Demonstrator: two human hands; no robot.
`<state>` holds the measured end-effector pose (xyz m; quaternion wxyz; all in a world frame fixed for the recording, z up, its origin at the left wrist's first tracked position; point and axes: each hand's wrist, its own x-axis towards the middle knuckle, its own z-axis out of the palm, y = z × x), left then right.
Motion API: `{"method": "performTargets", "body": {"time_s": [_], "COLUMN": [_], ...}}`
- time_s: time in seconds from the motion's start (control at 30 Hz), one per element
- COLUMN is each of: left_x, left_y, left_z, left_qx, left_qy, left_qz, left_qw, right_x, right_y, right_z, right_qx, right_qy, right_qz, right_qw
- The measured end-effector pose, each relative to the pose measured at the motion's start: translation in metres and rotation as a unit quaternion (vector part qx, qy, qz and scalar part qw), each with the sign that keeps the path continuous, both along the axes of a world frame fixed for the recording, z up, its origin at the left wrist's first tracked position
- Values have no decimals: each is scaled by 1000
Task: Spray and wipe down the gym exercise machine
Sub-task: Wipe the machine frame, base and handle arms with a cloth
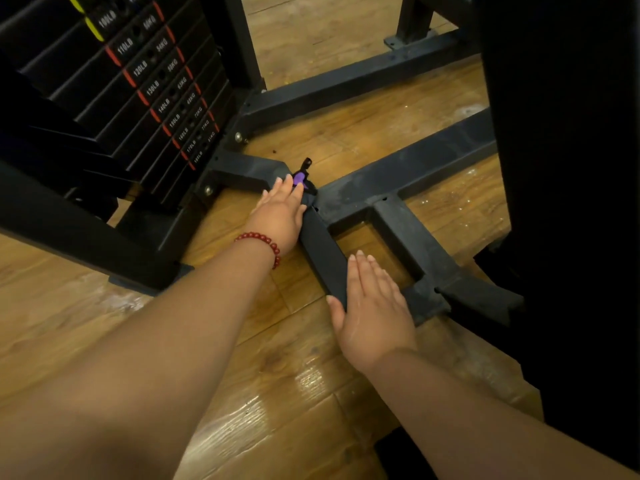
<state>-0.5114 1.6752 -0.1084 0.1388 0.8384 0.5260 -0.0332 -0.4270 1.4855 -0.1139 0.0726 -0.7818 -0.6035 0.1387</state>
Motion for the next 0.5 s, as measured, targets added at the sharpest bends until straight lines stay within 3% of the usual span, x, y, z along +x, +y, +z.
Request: {"method": "performTargets", "body": {"time_s": [0.13,0.27,0.4,0.5], "left_x": [-1,5,-4,-8], "left_y": [21,8,-11,8], "left_z": [3,4,-5,-2], "left_qx": [-12,6,36,20], "left_qy": [36,11,4,7], "left_qz": [4,32,-30,-18], "left_qw": [999,999,999,1000], "right_x": [1,3,-1,1], "right_y": [-2,0,-1,2], "right_z": [-3,-3,-4,-5], "right_qx": [1,-6,-18,-15], "right_qy": [0,20,4,9], "right_qz": [-1,-4,-26,-14], "right_qw": [1000,1000,999,1000]}}
